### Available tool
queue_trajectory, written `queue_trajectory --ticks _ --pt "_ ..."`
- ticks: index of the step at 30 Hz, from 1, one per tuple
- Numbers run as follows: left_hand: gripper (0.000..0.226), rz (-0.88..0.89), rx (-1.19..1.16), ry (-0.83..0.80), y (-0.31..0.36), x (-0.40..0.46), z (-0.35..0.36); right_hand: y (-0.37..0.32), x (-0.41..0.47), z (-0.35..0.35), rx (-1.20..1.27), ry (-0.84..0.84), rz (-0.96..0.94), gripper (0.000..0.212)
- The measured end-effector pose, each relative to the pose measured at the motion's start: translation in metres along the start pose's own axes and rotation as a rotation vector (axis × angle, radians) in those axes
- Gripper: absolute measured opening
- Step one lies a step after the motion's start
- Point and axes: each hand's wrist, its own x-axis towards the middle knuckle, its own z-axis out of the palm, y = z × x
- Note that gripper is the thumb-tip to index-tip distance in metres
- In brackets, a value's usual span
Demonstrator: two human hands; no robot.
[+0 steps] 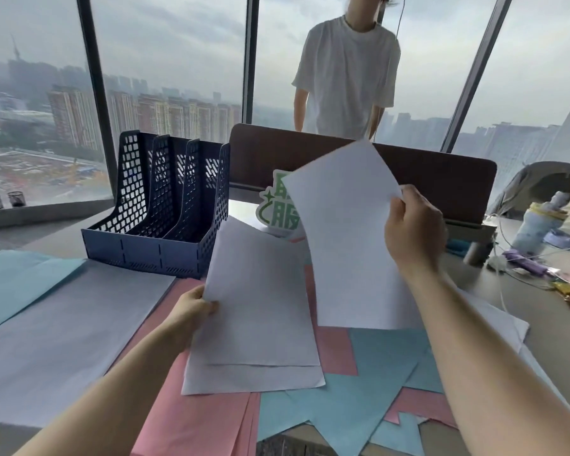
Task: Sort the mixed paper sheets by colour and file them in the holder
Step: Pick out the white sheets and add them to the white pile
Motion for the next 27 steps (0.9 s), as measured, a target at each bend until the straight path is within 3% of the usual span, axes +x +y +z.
queue_trajectory --ticks 4,10,14,17,18,20,23,27 --pt "0.034 -0.014 -0.057 -0.018 0.005 -0.003 0.003 -0.020 0.005 0.014 0.137 -0.174 0.088 0.015" --pt "0.024 0.021 -0.160 -0.047 0.009 -0.003 0.009 -0.008 -0.066 0.076 -0.006 -0.509 0.204 0.014" --pt "0.045 -0.102 -0.270 -0.122 0.007 -0.003 0.012 0.004 -0.110 0.097 0.005 -0.578 0.263 0.016" --pt "0.047 -0.110 -0.100 -0.216 0.004 -0.005 0.014 0.003 -0.132 0.101 0.078 -0.709 0.253 0.012" --pt "0.054 -0.088 -0.020 -0.196 0.001 -0.003 0.016 0.005 -0.135 0.099 0.133 -0.736 0.275 0.013" --pt "0.047 -0.044 0.074 -0.115 0.001 0.001 0.022 0.021 -0.129 0.088 0.161 -0.708 0.337 0.017" --pt "0.033 0.011 0.071 -0.048 0.007 0.006 0.031 0.070 -0.106 0.058 -0.072 -0.741 0.344 0.037" --pt "0.024 0.030 -0.046 -0.096 0.013 0.008 0.062 0.130 -0.080 0.002 -0.578 -1.059 0.340 0.052"
